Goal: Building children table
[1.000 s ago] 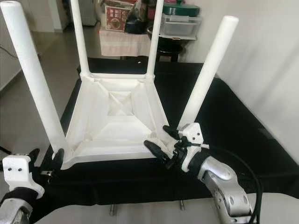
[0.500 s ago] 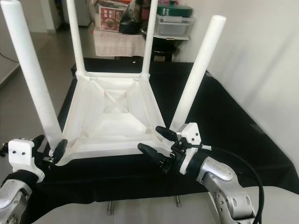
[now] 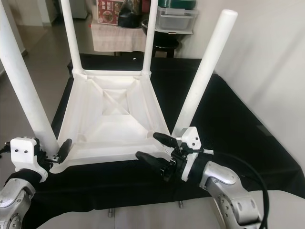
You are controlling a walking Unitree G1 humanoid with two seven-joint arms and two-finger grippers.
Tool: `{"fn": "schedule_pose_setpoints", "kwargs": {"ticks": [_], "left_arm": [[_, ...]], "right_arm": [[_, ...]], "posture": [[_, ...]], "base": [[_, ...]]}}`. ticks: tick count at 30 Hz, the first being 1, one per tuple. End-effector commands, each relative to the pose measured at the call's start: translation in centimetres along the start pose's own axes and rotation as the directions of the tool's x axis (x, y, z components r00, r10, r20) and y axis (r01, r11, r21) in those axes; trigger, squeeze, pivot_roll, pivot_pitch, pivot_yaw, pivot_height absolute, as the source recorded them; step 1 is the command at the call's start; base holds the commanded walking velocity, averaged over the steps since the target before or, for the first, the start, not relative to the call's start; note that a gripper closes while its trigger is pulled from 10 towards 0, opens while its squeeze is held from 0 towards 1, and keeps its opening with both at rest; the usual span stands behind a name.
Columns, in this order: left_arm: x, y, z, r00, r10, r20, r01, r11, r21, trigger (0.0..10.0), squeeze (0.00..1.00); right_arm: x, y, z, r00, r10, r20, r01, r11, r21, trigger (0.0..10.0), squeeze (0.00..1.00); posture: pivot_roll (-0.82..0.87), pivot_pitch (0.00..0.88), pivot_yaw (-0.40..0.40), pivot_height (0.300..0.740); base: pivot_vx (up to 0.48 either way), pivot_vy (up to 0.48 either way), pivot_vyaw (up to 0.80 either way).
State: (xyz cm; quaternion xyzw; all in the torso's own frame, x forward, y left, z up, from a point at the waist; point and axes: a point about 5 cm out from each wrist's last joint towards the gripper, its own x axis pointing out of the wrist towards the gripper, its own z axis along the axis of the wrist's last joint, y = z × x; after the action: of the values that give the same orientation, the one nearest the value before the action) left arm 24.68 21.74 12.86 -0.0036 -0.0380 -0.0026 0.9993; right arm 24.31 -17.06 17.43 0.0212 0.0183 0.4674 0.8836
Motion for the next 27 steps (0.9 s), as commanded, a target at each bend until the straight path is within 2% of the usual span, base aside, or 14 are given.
{"fn": "schedule_pose_setpoints", "kwargs": {"ticks": [1,4,9,11,13,14,15,16,17,22,23,25,26,27], "left_arm": [[0.0,0.1,-0.5,1.000,0.007,-0.025,-0.007,1.000,-0.012,0.0,0.00],[-0.3,0.2,-0.8,0.999,0.007,-0.040,-0.007,1.000,-0.013,0.0,0.00],[-0.6,0.2,-1.0,0.999,0.007,-0.049,-0.008,1.000,-0.014,0.0,0.00],[-0.8,0.4,-1.1,0.998,0.013,-0.058,-0.014,1.000,-0.020,0.0,0.00],[-0.8,0.4,-1.1,0.998,0.015,-0.060,-0.016,1.000,-0.021,0.0,0.00],[-0.8,0.4,-1.2,0.998,0.013,-0.063,-0.015,1.000,-0.021,0.0,0.00],[-0.8,0.5,-1.2,0.998,0.012,-0.064,-0.014,1.000,-0.021,0.0,0.00],[-0.8,0.5,-1.2,0.998,0.012,-0.064,-0.014,1.000,-0.021,0.0,0.00],[-0.8,0.5,-1.2,0.998,0.011,-0.065,-0.012,1.000,-0.021,0.0,0.00],[-0.7,0.4,-1.2,0.998,0.008,-0.065,-0.009,1.000,-0.020,0.0,0.00],[-0.7,0.4,-1.2,0.998,0.004,-0.065,-0.005,1.000,-0.018,1.6,0.00],[-0.7,0.4,-1.2,0.998,0.004,-0.065,-0.005,1.000,-0.018,1.6,0.00],[-0.8,0.3,-1.2,0.998,0.004,-0.066,-0.005,1.000,-0.015,10.0,0.00],[-0.8,0.3,-1.2,0.998,0.007,-0.066,-0.008,1.000,-0.011,10.0,0.00]], "right_arm": [[-0.6,0.2,0.6,1.000,0.029,0.009,-0.029,1.000,0.005,10.0,0.00],[-2.5,0.3,3.2,0.992,0.098,0.084,-0.100,0.995,0.025,10.0,0.00],[-3.8,0.1,5.9,0.977,0.118,0.176,-0.121,0.993,0.004,10.0,0.00],[-4.0,-1.2,9.6,0.959,0.014,0.282,0.018,0.994,-0.111,10.0,0.00],[-4.0,-1.6,10.6,0.948,-0.020,0.317,0.069,0.987,-0.142,10.0,0.00],[-4.2,-3.0,13.8,0.878,-0.143,0.457,0.249,0.951,-0.181,10.0,0.00],[-4.3,-3.3,14.6,0.849,-0.174,0.498,0.297,0.938,-0.179,10.0,0.00],[-4.3,-3.3,14.6,0.849,-0.174,0.498,0.297,0.938,-0.179,10.0,0.00],[-4.5,-3.9,15.9,0.822,-0.229,0.521,0.390,0.894,-0.221,10.0,0.00],[-4.7,-4.7,16.7,0.783,-0.303,0.544,0.481,0.849,-0.219,10.0,0.00],[-4.7,-5.1,16.7,0.775,-0.344,0.531,0.523,0.820,-0.232,10.0,0.00],[-4.7,-5.1,16.7,0.775,-0.344,0.531,0.523,0.820,-0.232,10.0,0.00],[-4.3,-5.4,16.5,0.778,-0.378,0.502,0.546,0.801,-0.244,10.0,0.00],[-3.8,-5.5,16.2,0.789,-0.395,0.470,0.542,0.808,-0.231,10.0,0.00]], "posture": [[-0.30,0.021,-0.095,0.740],[-0.31,0.030,-0.084,0.740],[-0.31,0.033,-0.080,0.740],[-0.32,0.036,-0.071,0.740],[-0.32,0.036,-0.071,0.740],[-0.32,0.035,-0.065,0.740],[-0.32,0.035,-0.065,0.740],[-0.32,0.035,-0.065,0.740],[-0.32,0.035,-0.064,0.740],[-0.32,0.034,-0.065,0.740],[-0.32,0.034,-0.067,0.740],[-0.32,0.034,-0.067,0.740],[-0.32,0.034,-0.068,0.740],[-0.32,0.034,-0.074,0.740]], "base": [[0.000,0.000,0.00],[0.000,0.000,0.00],[0.000,0.000,0.00],[0.000,0.000,0.00],[0.000,0.000,0.00],[0.000,0.000,0.00],[0.000,0.000,0.00],[0.000,0.000,0.00],[0.000,0.000,0.00],[0.000,0.000,0.00],[0.000,0.000,0.00],[0.000,0.000,0.00],[0.000,0.000,0.00],[0.000,0.000,0.00]]}}
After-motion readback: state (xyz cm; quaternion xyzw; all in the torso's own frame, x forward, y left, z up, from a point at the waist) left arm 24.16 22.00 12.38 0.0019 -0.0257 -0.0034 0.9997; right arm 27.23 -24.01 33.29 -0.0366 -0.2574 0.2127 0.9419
